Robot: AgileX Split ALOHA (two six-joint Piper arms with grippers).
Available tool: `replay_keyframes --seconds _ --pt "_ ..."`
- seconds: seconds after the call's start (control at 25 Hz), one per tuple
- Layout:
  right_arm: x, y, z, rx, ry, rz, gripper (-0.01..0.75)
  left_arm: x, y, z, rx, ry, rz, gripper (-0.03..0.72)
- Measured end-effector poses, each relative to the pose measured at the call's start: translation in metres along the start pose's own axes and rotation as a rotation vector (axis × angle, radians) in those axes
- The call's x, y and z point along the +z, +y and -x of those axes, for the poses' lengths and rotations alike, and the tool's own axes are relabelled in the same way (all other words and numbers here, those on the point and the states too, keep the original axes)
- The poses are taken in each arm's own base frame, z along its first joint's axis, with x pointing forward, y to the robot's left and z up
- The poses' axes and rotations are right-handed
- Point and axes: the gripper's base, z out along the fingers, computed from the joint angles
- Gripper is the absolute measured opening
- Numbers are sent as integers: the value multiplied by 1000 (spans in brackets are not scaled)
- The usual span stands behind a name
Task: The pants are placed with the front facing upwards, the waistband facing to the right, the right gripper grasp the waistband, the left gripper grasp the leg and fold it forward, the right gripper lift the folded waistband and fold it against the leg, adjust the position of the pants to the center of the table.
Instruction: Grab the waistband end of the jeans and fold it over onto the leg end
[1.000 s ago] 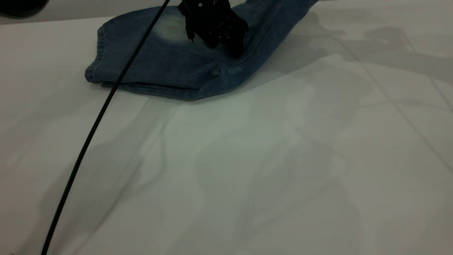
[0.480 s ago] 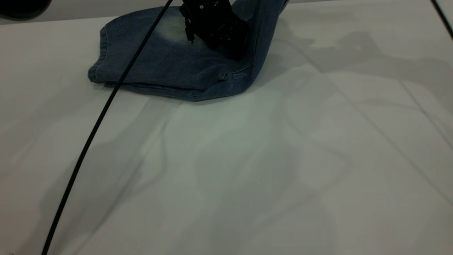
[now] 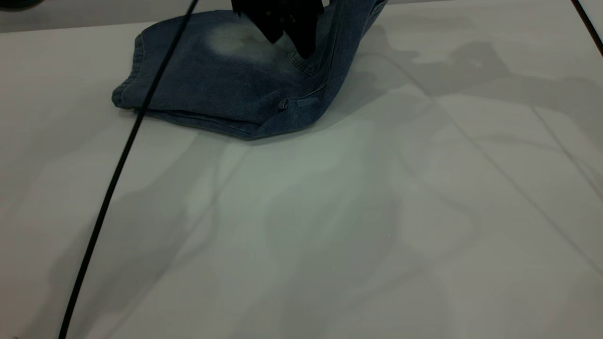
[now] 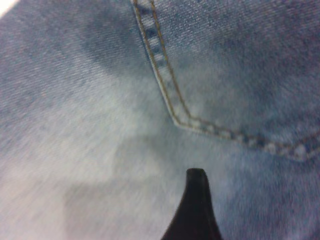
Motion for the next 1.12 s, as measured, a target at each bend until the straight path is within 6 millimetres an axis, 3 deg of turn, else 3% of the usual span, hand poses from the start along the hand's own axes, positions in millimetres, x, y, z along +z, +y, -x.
replay_keyframes --seconds 0.16,0.48,0.64,0.92,1.12 --pt "0 0 0 -3 4 -3 99 -15 14 2 -36 -11 77 548" --pt "0 0 0 -4 5 -5 99 -22 69 -19 -231 14 196 548" --pt "0 0 0 1 -2 -1 99 -17 73 -25 -254 27 169 548" --pt "0 0 1 4 -6 3 99 17 72 -37 -251 96 155 548" --pt "3 5 0 17 -11 44 99 22 72 -39 -252 106 150 548"
